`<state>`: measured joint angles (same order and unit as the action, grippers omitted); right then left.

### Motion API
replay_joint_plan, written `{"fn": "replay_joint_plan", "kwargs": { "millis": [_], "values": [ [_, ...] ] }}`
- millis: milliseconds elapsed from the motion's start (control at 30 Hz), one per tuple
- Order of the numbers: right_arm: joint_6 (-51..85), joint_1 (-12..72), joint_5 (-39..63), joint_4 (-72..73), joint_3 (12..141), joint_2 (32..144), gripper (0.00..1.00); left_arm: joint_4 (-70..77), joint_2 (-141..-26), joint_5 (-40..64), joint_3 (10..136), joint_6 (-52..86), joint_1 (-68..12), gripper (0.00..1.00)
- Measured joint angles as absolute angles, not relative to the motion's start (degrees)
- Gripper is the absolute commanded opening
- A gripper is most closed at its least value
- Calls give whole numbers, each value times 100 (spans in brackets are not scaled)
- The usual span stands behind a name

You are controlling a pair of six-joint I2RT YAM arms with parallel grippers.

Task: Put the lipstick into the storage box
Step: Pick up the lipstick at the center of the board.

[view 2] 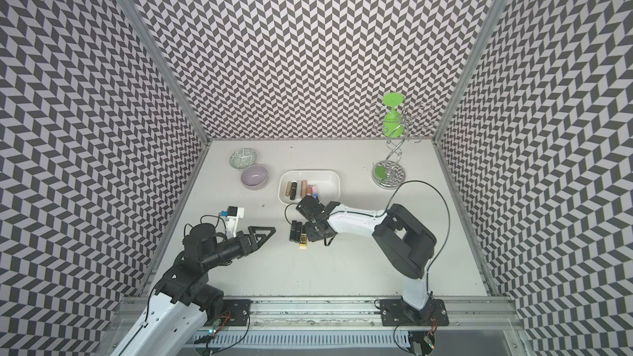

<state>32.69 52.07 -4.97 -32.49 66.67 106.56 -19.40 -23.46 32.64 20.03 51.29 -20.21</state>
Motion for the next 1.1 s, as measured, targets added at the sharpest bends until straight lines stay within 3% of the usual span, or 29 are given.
{"fn": "replay_joint_plan", "kwargs": {
  "millis": [200, 733, 1100],
  "values": [
    [3111, 5236, -864, -3430, 6696, 10694, 38, -1990, -2274, 3258, 2003, 5177, -2021, 99],
    [2932, 5245, -974, -3470, 6737, 10735, 22, -2051, -2261, 3197, 1929, 5242, -2021, 99],
    [2716, 5194, -449, -3457, 6613, 10298, 19, -1944, -2438, 3203, 1931, 5231, -2021, 99]
  ]
}}
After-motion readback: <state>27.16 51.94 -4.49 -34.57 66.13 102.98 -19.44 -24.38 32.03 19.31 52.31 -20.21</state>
